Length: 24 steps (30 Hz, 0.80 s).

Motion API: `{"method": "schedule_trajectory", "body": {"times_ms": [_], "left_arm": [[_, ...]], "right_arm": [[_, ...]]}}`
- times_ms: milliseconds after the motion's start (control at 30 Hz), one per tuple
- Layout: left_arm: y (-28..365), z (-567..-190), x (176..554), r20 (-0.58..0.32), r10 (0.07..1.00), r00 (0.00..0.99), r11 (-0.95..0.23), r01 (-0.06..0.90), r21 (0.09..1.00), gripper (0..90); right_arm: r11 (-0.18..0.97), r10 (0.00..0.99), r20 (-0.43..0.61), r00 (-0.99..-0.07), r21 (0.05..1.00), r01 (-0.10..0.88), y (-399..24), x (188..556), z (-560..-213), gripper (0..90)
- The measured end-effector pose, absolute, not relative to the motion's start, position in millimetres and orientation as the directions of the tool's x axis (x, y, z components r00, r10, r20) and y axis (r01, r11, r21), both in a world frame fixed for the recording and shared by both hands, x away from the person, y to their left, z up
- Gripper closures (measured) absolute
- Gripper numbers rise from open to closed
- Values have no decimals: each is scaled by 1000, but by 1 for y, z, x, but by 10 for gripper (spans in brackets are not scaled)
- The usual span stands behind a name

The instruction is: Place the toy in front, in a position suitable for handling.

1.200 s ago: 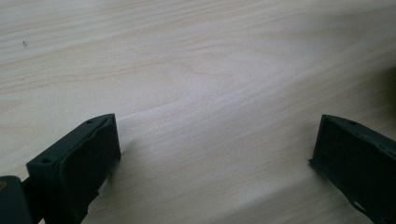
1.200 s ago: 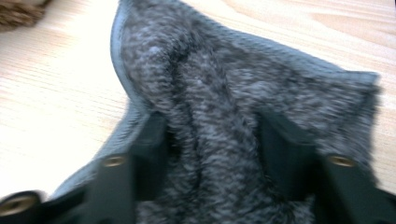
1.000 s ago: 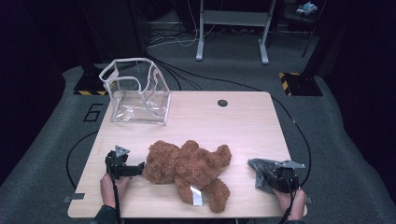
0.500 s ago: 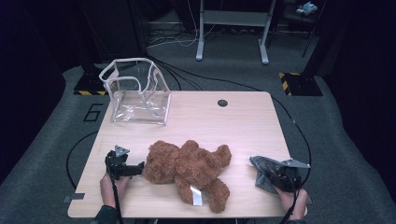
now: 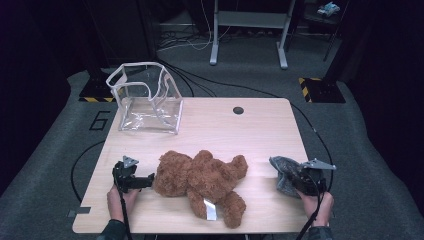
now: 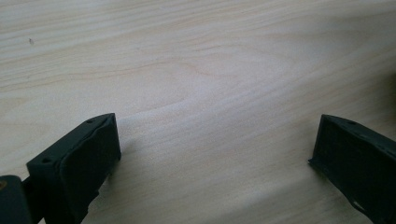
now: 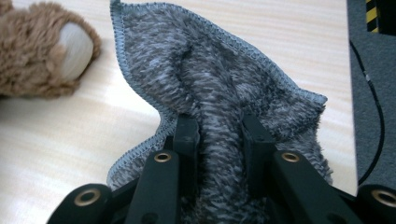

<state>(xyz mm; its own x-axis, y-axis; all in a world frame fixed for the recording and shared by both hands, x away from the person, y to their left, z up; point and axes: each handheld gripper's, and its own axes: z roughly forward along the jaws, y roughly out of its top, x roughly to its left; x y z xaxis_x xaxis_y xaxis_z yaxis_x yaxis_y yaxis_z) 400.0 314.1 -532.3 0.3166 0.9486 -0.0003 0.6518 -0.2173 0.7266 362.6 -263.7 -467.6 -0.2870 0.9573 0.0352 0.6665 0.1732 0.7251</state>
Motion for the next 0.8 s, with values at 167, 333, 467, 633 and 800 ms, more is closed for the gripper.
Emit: {"method": "schedule_trajectory", "body": {"times_ms": [167, 333, 467, 633, 800], "left_arm": [[314, -532, 400, -1, 948, 318, -219, 655, 723, 5], [314, -532, 400, 0, 949, 317, -219, 655, 723, 5], [314, -532, 400, 0, 949, 317, -219, 655, 723, 6], [314, -532, 400, 1, 950, 313, -216, 654, 725, 6], [314, -532, 400, -1, 949, 316, -218, 656, 723, 6]], "right_arm": [[167, 954, 54, -296, 723, 670, -266, 375, -459, 722], [205, 949, 21, -316, 718, 665, -264, 391, -449, 722], [201, 948, 26, -317, 724, 660, -264, 403, -446, 722], [199, 950, 27, -311, 713, 672, -265, 419, -451, 721], [196, 951, 28, -307, 714, 673, -265, 434, -458, 723]]}}
